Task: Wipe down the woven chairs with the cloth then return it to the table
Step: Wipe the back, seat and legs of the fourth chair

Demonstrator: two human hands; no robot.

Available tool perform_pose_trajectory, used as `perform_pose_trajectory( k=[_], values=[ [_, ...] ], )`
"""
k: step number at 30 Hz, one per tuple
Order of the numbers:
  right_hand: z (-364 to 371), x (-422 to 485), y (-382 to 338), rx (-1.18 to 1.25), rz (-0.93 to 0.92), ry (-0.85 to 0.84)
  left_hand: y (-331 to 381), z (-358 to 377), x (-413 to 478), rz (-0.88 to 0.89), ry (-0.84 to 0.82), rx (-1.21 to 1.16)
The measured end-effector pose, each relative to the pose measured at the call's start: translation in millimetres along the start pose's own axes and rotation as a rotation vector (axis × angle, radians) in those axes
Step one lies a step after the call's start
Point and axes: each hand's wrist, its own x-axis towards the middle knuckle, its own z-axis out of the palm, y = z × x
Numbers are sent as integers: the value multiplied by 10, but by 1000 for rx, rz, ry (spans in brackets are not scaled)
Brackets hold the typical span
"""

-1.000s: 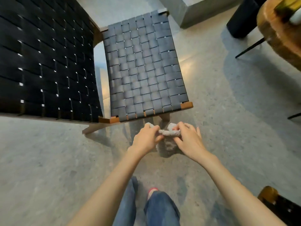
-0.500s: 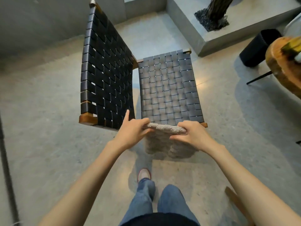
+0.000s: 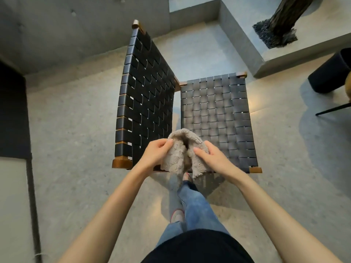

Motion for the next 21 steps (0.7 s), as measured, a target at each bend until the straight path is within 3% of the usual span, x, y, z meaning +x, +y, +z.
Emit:
perform_pose_trajectory(
  k=[3, 6, 10, 14, 16, 18, 21],
  values=[
    [88, 203, -142, 236, 41, -22, 225, 25, 123, -153, -61, -348],
    [146, 413, -228, 280, 11, 56, 401, -18, 269, -221, -126, -557],
    [209, 676, -374, 313, -59, 143, 470, -274, 392, -128, -25, -344],
    [394, 916, -456, 161, -137, 172, 222, -764, 441, 161, 329, -56],
    [595, 1006, -479, 114, -207, 143, 28, -1015, 498, 200, 490, 74],
    [865, 1090, -507, 98, -236, 107, -171, -1206, 594, 167, 545, 174],
    [1370, 1159, -526, 91, -216, 12, -437, -1404, 760, 132, 500, 234]
  ],
)
